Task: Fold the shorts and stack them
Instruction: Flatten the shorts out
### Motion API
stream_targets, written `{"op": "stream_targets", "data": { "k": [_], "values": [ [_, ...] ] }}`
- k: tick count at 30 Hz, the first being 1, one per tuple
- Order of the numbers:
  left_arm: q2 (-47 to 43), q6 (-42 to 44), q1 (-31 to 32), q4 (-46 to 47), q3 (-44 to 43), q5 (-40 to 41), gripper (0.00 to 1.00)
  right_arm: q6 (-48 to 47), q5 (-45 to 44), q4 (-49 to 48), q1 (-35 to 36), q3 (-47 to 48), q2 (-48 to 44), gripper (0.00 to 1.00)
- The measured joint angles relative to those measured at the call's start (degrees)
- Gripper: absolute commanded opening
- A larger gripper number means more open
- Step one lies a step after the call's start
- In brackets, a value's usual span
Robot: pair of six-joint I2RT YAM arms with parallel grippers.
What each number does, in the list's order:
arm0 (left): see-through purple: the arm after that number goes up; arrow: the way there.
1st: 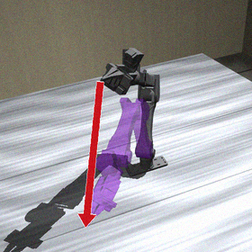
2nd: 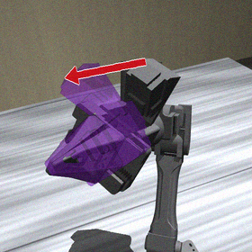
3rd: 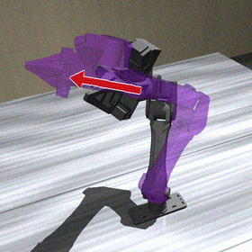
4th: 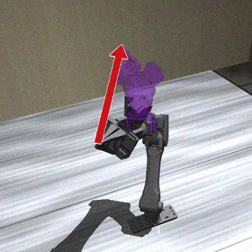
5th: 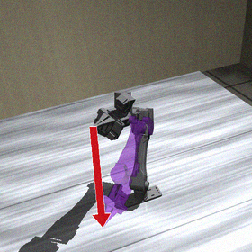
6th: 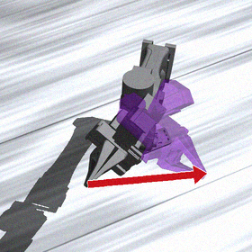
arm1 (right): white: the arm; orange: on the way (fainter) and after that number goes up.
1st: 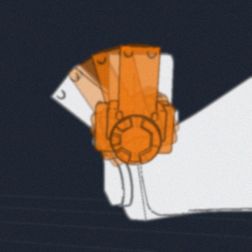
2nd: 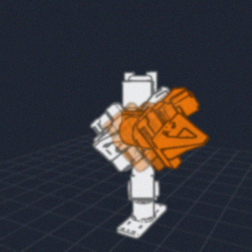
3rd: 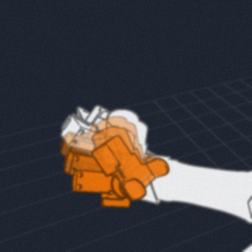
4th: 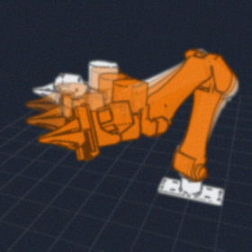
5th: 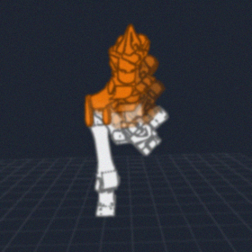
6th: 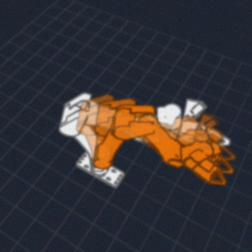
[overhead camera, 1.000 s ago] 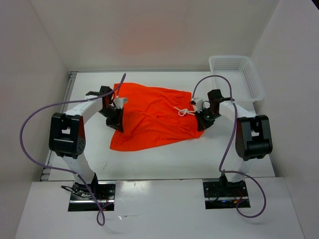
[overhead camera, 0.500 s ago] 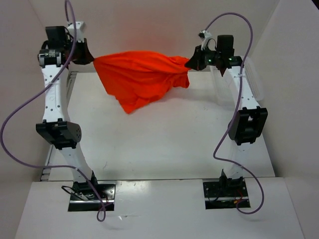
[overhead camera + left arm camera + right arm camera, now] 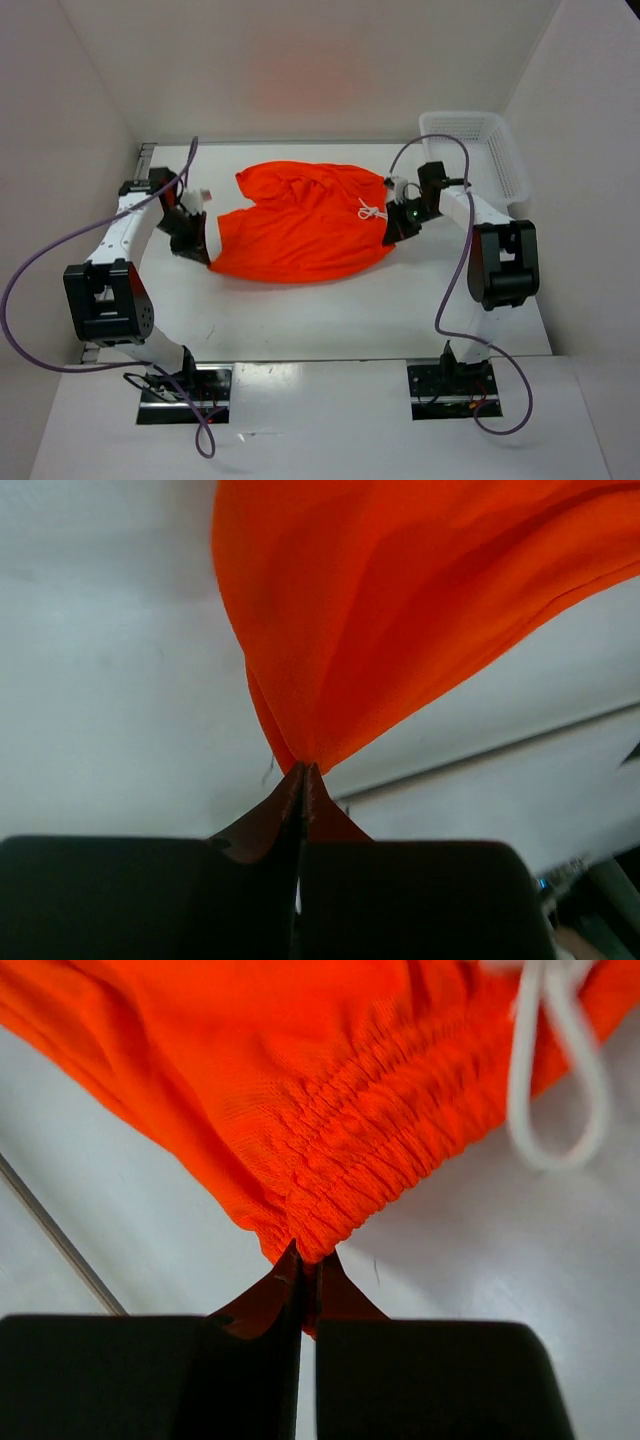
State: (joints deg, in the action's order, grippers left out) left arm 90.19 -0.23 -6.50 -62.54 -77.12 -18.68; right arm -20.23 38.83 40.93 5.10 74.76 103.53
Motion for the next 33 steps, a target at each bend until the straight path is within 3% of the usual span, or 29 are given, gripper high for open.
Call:
{"op": "stream_targets", "data": {
  "k": [6,15,16,17,19,20,21,23,25,28,29,33],
  "values": [
    [-0.2,0.0,0.0,-1.3,14.7,2.9,0.0,-9.1,-7.6,3.7,3.2,-9.7,-6.0,0.0],
    [-1.6,0.0,0.3,-2.1,17.4,6.4,0.0,-18.5,-12.9,8.1,4.3,-14.1,-9.4,0.02],
    [-2.2,0.0,0.3,-2.4,17.7,6.8,0.0,-19.2,-13.4,8.6,4.7,-14.7,-9.5,0.07],
    [-2.8,0.0,0.4,-2.6,18.1,7.1,0.0,-19.8,-14.1,8.7,5.0,-15.4,-9.7,0.2],
    [-4.0,0.0,0.9,-3.0,18.9,7.7,0.1,-21.0,-15.6,9.0,6.6,-17.6,-10.4,0.27],
    [-4.3,-0.1,1.5,-3.2,19.3,8.1,0.19,-21.6,-16.1,9.5,7.3,-18.4,-10.8,0.53],
    [-4.4,0.1,2.0,-3.3,19.6,8.9,0.33,-21.9,-16.7,10.0,8.0,-19.0,-11.1,0.69],
    [-4.5,0.2,2.7,-3.7,20.1,9.7,0.4,-22.4,-18.0,10.9,8.5,-19.6,-11.7,0.87],
    [-4.5,0.0,3.0,-3.8,20.1,10.4,0.49,-22.6,-19.8,11.1,8.5,-19.3,-12.6,0.88],
    [-4.5,0.1,1.9,-2.8,17.2,10.8,0.55,-21.1,-20.4,11.9,8.5,-14.6,-13.4,0.88],
    [-4.1,0.0,1.4,-2.7,14.6,10.3,0.59,-19.9,-20.0,12.4,8.5,-11.4,-13.4,0.89],
    [2.4,0.0,1.3,5.3,-2.3,7.4,0.59,-14.8,-17.2,8.7,8.5,2.7,-12.9,0.87]
  ]
}}
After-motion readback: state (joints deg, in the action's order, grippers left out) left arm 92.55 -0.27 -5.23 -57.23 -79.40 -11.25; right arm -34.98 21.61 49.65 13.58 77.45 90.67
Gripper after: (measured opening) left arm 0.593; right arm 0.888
